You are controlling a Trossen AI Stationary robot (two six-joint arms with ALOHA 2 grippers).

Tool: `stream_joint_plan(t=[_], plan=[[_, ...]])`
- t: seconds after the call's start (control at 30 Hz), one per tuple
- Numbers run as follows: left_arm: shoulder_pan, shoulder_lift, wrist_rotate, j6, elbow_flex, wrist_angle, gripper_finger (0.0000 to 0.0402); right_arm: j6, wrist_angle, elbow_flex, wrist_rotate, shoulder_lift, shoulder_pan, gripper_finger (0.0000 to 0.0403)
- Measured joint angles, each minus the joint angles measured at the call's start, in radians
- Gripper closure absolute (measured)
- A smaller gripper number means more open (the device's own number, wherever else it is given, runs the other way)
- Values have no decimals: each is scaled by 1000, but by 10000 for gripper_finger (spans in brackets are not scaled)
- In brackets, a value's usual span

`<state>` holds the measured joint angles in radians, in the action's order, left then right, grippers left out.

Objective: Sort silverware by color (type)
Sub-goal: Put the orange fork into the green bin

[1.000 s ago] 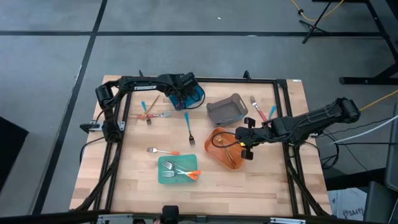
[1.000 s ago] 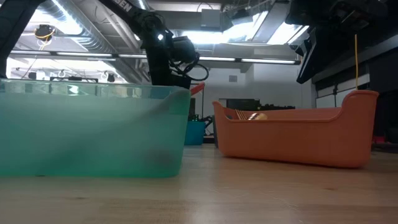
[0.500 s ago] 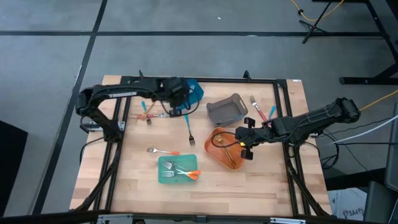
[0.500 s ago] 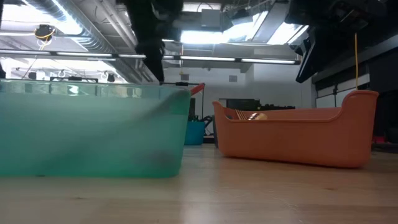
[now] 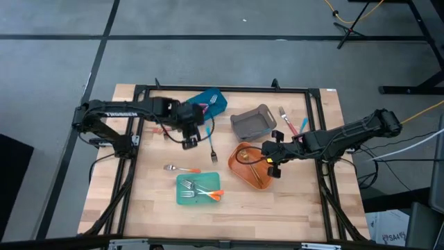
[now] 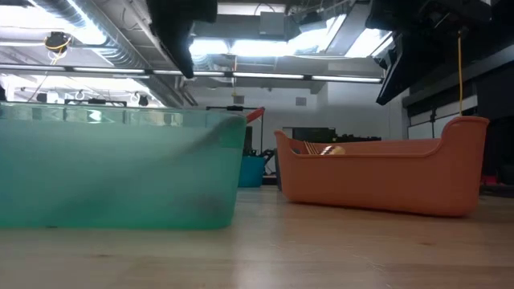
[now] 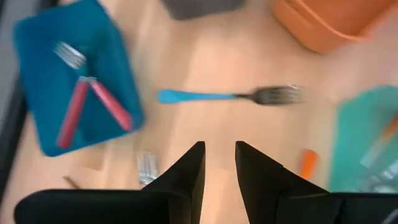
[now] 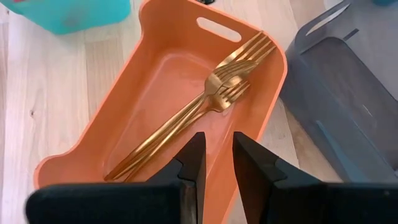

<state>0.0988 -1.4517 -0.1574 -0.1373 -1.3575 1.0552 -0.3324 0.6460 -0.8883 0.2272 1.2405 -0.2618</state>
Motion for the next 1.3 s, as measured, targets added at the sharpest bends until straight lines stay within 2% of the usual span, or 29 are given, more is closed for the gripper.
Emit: stream_joint_plan(t=[0.3, 0.5, 0.67, 0.93, 1.3], plan=[[-161, 0, 22, -17, 87, 8, 319, 0, 0, 0, -2, 0, 0, 333], [-219, -1, 24, -76, 227, -47, 319, 0, 0, 0, -2, 0, 0, 333], [-240, -1, 73, -118, 351, -98, 319, 0, -1, 0, -2, 0, 0, 333], [-246, -1, 176, -123, 548, -350, 319, 0, -1, 0, -2, 0, 0, 333], [-246, -1, 178, -123, 663, -424, 319, 0, -2, 0, -3, 0, 0, 333]])
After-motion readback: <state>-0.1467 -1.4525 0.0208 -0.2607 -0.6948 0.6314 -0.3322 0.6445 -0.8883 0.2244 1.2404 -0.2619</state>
